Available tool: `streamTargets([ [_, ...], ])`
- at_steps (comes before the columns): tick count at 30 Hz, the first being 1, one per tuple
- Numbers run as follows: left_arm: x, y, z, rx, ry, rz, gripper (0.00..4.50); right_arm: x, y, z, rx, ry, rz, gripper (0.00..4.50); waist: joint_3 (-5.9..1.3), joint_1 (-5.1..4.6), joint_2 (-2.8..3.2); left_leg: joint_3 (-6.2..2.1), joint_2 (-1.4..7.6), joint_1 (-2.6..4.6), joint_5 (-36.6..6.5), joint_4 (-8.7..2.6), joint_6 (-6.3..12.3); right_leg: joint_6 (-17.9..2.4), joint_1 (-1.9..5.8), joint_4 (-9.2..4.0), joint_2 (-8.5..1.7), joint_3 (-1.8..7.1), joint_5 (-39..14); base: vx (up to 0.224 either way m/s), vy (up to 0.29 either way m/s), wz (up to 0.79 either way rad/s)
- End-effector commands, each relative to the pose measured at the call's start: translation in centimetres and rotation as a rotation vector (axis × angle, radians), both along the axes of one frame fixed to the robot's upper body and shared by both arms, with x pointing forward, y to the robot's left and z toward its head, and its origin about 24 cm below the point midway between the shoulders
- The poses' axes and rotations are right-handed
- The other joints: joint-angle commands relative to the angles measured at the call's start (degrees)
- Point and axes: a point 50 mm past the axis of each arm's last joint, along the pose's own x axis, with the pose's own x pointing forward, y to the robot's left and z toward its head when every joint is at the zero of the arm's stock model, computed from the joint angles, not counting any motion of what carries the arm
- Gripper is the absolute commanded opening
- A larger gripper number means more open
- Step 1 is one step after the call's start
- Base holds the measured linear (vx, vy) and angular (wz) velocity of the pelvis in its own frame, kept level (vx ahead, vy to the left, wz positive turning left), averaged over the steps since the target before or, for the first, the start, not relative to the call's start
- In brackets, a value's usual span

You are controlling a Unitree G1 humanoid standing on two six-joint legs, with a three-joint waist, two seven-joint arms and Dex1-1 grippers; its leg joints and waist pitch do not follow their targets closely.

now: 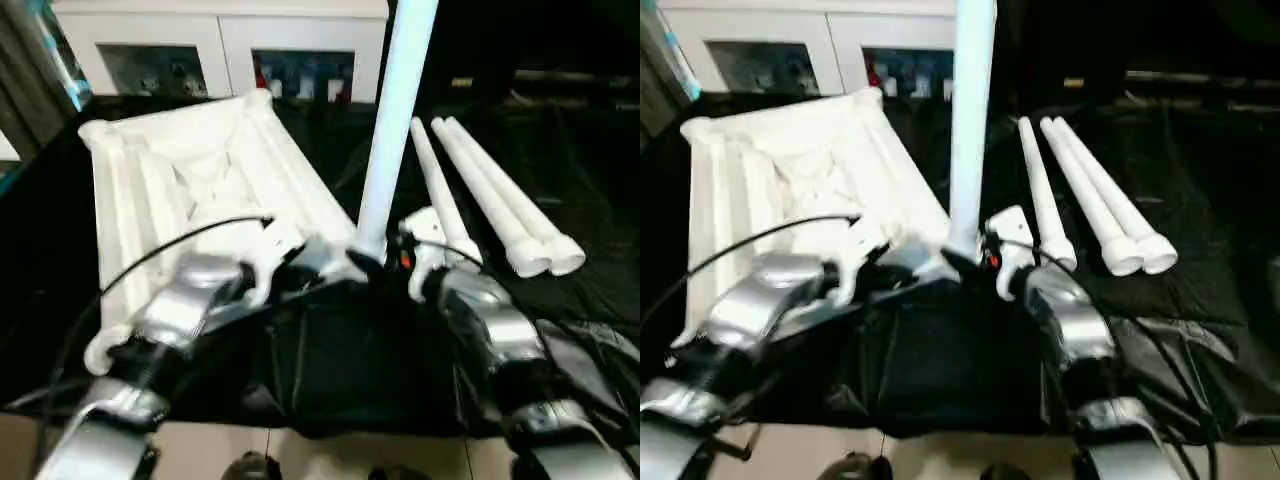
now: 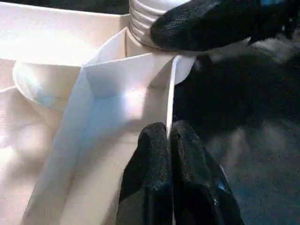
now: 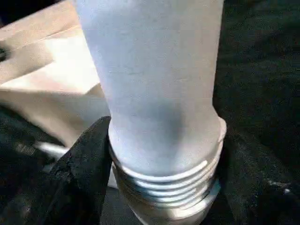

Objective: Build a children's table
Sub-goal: Rotate leg to tighten

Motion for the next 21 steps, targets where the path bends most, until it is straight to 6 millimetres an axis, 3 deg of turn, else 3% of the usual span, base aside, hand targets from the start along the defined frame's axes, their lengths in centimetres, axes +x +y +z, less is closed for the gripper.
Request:
streamTargets([
  [1,1.2,-1.5,0.2,-0.008,-0.032,0.146,0.00,-1.0,3.1,-3.2,-0.022,0.156,-0.043,2.88,-3.73,-0.59,0.10,-2.61,3.08,1.76,-20.90,-5.13,-2.70,-9.20,1.09,-6.18,-5.37,2.62,-27.40,0.000,0.000,0.00],
  [3,1.1,-2.6,0.2,-0.023,-0.030,0.137,0.00,-0.9,4.0,-3.3,-0.026,0.169,-0.068,2.88,-3.81,-0.61,0.08,-2.63,3.10,1.98,-22.05,-5.17,-2.53,-8.76,0.99,-6.51,-5.55,2.61,-27.66,0.000,0.000,0.00],
  [5,0.9,-3.6,0.3,-0.035,-0.029,0.109,0.00,-0.8,4.6,-3.2,-0.005,0.168,-0.062,2.88,-3.81,-0.75,0.04,-2.68,3.06,1.59,-21.68,-5.49,-1.78,-8.45,1.22,-6.50,-5.37,2.51,-25.81,0.000,0.000,0.00],
  [6,0.8,-3.7,0.3,-0.037,-0.028,0.105,0.00,-0.8,4.7,-3.1,0.000,0.166,-0.060,3.43,-3.86,-0.70,0.05,-2.59,3.06,1.77,-22.27,-5.48,-1.63,-8.24,1.03,-6.59,-5.33,2.55,-25.97,0.000,0.000,0.00],
  [7,0.6,-4.0,0.3,-0.037,-0.030,0.074,0.00,-0.7,4.7,-2.8,0.030,0.154,-0.040,3.57,-3.78,-0.70,0.07,-2.52,3.02,1.99,-23.22,-5.46,-1.47,-8.07,0.76,-6.77,-5.42,2.67,-26.57,0.000,0.000,0.00],
  [10,0.4,-3.6,0.3,-0.035,-0.031,0.035,0.00,-0.4,4.4,-2.2,0.037,0.125,-0.008,3.75,-3.73,-0.86,0.22,-2.71,3.00,1.67,-23.78,-5.70,-1.19,-7.73,0.90,-6.74,-5.45,2.55,-26.58,0.000,0.000,0.00],
  [14,0.0,-2.4,0.3,-0.023,-0.033,-0.024,0.00,-0.3,3.4,-1.2,0.011,0.063,0.070,3.94,-3.68,-1.27,-0.05,-2.64,3.03,1.46,-23.16,-5.86,-0.26,-8.68,0.87,-6.58,-5.55,2.63,-23.91,0.000,0.000,0.00],
  [17,-0.3,-1.4,0.1,-0.009,-0.023,-0.064,0.00,-0.4,2.3,-0.4,-0.001,0.026,0.152,3.94,-4.21,-1.20,-0.12,-2.35,3.11,0.87,-17.97,-5.57,1.56,-10.03,1.45,-5.88,-5.44,2.72,-17.25,0.000,0.000,0.00],
  [19,-0.7,-0.9,0.1,-0.012,-0.016,-0.096,0.00,-0.5,1.6,0.0,-0.019,0.004,0.196,3.94,-4.16,-1.17,-0.28,-1.98,3.10,0.88,-16.14,-5.31,2.83,-11.13,1.34,-5.78,-5.48,2.85,-15.03,0.026,-0.012,0.02],
  [21,-1.5,0.1,0.2,-0.021,0.001,-0.177,0.00,-1.0,0.0,0.7,-0.044,-0.019,0.282,3.94,-4.46,-1.02,-0.51,-1.96,2.98,0.49,-12.66,-5.05,4.17,-11.64,2.01,-5.40,-5.58,2.72,-12.34,0.055,-0.028,0.03],
])
